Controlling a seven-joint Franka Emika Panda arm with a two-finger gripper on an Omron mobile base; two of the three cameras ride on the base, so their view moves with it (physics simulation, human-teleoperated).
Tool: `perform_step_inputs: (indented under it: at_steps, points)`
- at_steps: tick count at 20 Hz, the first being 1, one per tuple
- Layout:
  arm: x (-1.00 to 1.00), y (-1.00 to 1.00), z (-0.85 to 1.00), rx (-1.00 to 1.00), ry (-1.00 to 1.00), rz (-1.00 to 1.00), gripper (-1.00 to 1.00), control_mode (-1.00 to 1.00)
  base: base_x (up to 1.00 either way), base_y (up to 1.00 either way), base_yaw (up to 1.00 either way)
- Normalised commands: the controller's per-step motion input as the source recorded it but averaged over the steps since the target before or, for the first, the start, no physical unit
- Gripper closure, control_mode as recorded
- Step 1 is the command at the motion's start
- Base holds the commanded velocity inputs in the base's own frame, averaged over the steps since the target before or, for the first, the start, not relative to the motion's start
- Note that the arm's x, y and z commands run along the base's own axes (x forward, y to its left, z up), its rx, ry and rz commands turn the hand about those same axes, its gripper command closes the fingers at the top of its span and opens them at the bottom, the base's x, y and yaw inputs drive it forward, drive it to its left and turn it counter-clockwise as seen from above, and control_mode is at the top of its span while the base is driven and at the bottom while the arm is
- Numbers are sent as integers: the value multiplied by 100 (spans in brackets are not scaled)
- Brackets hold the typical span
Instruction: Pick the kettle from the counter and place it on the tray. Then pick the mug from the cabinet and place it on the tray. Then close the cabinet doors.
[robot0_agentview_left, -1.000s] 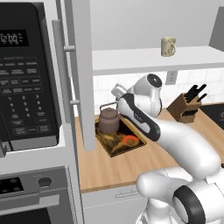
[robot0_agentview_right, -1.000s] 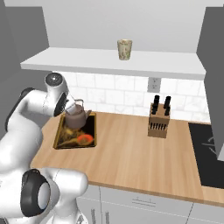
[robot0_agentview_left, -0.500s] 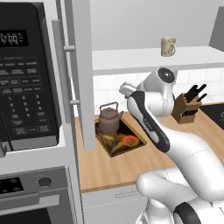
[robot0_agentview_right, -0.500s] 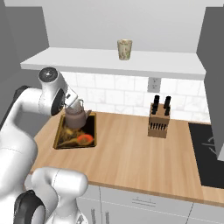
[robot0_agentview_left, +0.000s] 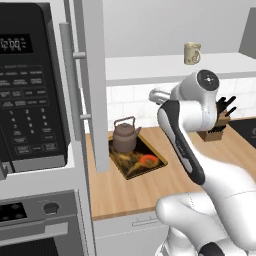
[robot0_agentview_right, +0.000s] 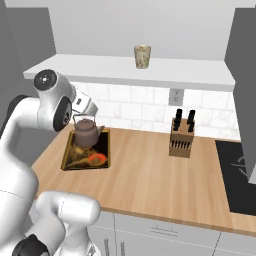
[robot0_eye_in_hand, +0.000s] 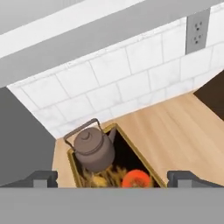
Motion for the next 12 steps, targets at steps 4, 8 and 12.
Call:
perform_step_inputs:
  at_steps: [4, 8, 12]
  points:
    - [-20, -49, 51, -12, -12, 5, -100, -100, 0, 0, 0]
    - [-13, -50, 55, -12, -6, 2, -100, -100, 0, 0, 0]
    - [-14, -45, 52, -11, -6, 1, -100, -100, 0, 0, 0]
